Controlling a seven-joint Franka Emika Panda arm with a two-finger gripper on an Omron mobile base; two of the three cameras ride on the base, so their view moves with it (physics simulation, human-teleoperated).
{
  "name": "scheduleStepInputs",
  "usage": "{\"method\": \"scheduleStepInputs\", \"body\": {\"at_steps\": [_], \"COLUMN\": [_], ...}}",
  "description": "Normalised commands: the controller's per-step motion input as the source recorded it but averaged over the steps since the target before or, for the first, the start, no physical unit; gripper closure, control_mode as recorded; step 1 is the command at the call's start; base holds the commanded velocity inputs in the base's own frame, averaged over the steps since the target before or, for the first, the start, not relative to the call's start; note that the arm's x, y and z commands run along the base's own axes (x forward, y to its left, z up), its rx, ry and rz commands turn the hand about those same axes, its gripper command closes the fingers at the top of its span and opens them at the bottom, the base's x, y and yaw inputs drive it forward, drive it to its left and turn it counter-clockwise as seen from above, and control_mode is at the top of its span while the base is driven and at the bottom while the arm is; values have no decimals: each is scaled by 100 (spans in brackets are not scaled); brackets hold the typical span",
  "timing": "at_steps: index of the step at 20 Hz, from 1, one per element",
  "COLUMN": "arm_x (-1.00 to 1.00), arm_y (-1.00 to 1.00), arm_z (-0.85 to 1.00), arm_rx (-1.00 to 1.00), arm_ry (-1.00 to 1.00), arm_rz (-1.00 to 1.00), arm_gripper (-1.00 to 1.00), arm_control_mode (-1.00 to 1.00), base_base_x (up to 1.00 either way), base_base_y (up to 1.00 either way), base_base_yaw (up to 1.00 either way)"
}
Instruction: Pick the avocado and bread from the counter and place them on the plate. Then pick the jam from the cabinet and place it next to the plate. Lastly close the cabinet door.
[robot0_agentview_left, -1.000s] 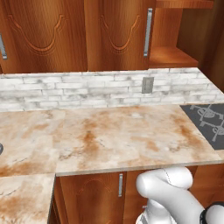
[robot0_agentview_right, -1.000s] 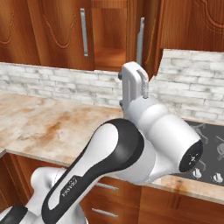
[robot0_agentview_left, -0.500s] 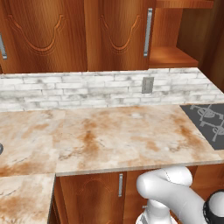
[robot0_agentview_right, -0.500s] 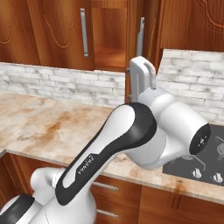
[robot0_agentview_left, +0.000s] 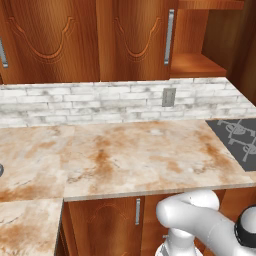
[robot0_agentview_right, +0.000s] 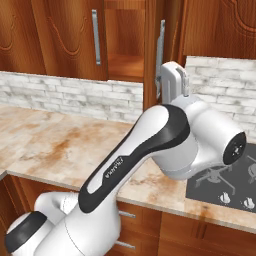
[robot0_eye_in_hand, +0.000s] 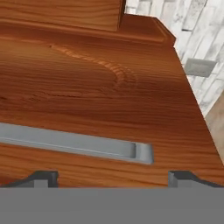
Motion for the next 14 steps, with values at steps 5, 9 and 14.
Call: {"method": "scheduleStepInputs", "body": {"at_steps": [5, 9, 14], "arm_x": [38, 37, 19], "arm_y": [-9, 0, 3], "arm_z": [-5, -9, -2], "arm_rx": [0, 0, 0], "arm_ry": [0, 0, 0], "arm_rz": [-5, -1, 0], "arm_gripper": [-100, -100, -100], "arm_control_mode": [-100, -100, -100], "base_base_x": [0, 0, 0], "base_base_y": [0, 0, 0], "base_base_yaw": [0, 0, 0]}}
